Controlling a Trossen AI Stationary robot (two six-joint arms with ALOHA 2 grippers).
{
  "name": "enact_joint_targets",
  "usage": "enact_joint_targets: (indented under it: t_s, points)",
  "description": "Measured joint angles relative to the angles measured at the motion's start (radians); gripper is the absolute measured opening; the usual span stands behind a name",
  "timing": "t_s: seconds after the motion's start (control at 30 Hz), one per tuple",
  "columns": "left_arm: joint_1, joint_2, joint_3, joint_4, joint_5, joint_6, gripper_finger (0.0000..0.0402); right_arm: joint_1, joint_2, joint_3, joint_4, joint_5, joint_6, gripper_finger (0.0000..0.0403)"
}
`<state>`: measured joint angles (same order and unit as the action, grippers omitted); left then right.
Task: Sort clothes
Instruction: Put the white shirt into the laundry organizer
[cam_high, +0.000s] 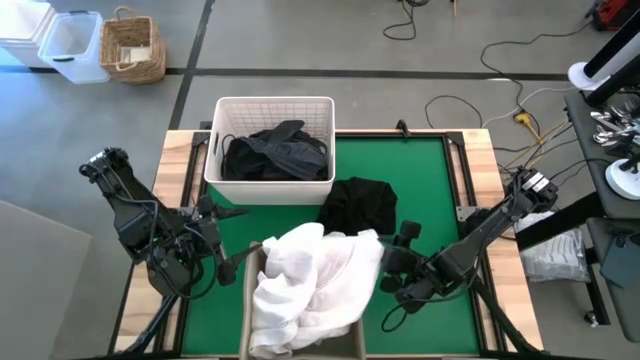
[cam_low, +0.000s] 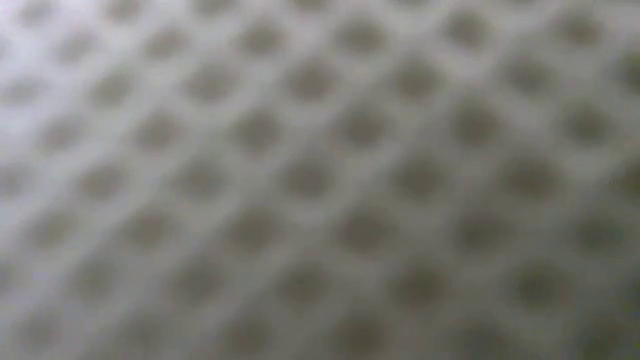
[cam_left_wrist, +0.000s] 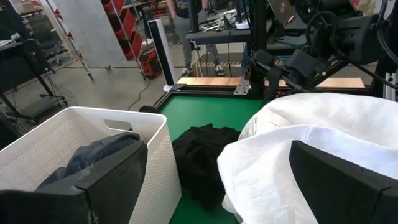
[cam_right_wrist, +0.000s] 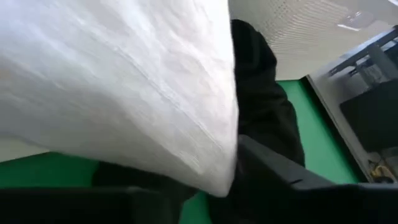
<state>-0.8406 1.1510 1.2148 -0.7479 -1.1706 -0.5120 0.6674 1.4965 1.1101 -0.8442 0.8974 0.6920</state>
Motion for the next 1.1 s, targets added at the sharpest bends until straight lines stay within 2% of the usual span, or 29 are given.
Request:
enact_joint_targets:
  t_s: [0.17,0.23,0.7,0.87,1.1]
  points:
    - [0.0,0.013,0.0,0.0,0.001,-0.003,0.0367,0.0,-0.002,-0.002,-0.002,0.023,-0.013,0.0041]
    - [0.0,0.018,0.0,0.0,0.001,-0.004,0.0367,0.0,-0.002,-0.002,-0.002,0.024,-0.024,0.0018]
    - [0.0,0.098,0.0,0.0,0.003,-0.011,0.0367,0.0,-0.002,-0.002,0.001,0.033,-0.034,0.0012]
    - [0.0,0.095,0.0,0.0,0.005,-0.005,0.0361,0.0,-0.007,0.04,0.001,0.087,-0.094,0.0013]
    - [0.0,0.067,0.0,-0.002,0.004,0.006,0.0343,0.0,-0.025,0.163,0.001,0.217,-0.243,0.0012]
